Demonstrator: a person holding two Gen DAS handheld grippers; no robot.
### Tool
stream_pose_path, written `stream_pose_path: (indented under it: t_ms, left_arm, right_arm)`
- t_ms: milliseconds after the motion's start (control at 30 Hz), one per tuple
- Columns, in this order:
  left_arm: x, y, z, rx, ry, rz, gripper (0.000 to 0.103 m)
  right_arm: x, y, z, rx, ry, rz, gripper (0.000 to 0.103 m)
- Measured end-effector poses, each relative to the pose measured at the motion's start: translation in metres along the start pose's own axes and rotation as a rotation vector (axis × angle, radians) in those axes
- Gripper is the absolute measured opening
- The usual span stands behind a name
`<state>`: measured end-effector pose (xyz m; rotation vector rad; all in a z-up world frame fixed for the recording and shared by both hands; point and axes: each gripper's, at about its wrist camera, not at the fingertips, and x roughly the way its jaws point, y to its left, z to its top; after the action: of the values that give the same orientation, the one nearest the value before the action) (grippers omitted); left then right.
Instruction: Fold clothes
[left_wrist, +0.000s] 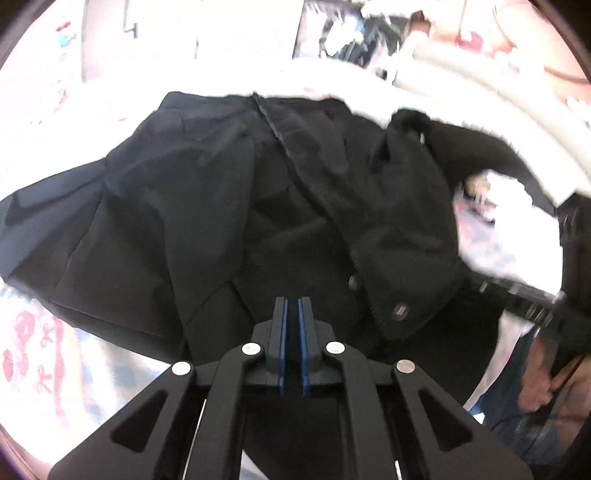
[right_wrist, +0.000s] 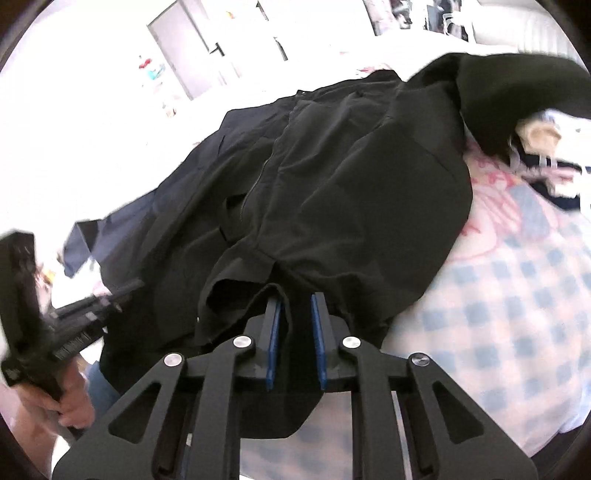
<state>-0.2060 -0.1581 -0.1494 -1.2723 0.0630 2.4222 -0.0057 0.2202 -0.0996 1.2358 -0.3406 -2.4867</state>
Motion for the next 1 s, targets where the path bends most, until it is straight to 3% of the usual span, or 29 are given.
stream_pose_path:
  t_ms: [33, 67, 133, 233, 367, 433, 567, 667, 800, 933, 1000]
  left_arm:
    - [0.008, -0.003, -0.002, 0.019, 0.04, -0.007, 0.029]
    - [0.014, -0.005, -0.004, 0.032, 0.06, -0.018, 0.053]
    - [0.022, -0.011, -0.007, 0.057, 0.071, -0.016, 0.059]
    - [0.035, -0.022, -0.005, 0.09, 0.086, 0.064, 0.056]
    - [0.032, -0.023, 0.005, 0.051, 0.054, 0.082, 0.025]
    - [0.025, -0.018, 0.013, -0.01, 0.028, 0.048, 0.021]
    - [0.002, -0.016, 0.028, -0.109, -0.057, -0.049, 0.018]
    - [-0.006, -0.018, 0.027, -0.132, -0.071, -0.133, 0.018]
    - [0.003, -0.016, 0.02, -0.136, -0.028, -0.147, 0.018]
    - [-0.015, -0.012, 0.025, -0.187, -0.086, -0.224, 0.017]
    - [-0.022, -0.017, 0.031, -0.142, -0.089, -0.222, 0.017]
  right_arm:
    - [0.0, -0.004, 0.0, 0.02, 0.0, 0.016, 0.015]
    - [0.0, -0.006, 0.0, 0.026, 0.005, 0.03, 0.015]
    - [0.003, -0.006, -0.001, 0.026, 0.024, 0.058, 0.015]
    - [0.014, 0.005, -0.007, -0.043, 0.081, 0.078, 0.017]
    - [0.021, 0.005, -0.011, -0.037, 0.104, 0.091, 0.018]
    - [0.023, 0.002, -0.012, -0.016, 0.105, 0.095, 0.018]
    - [0.022, -0.014, -0.007, 0.068, 0.084, 0.152, 0.018]
    - [0.015, -0.022, -0.003, 0.102, 0.05, 0.175, 0.017]
    - [0.009, -0.028, 0.0, 0.136, 0.017, 0.184, 0.017]
    - [0.011, -0.026, 0.0, 0.126, 0.013, 0.174, 0.017]
    - [0.012, -0.024, -0.001, 0.116, 0.022, 0.18, 0.017]
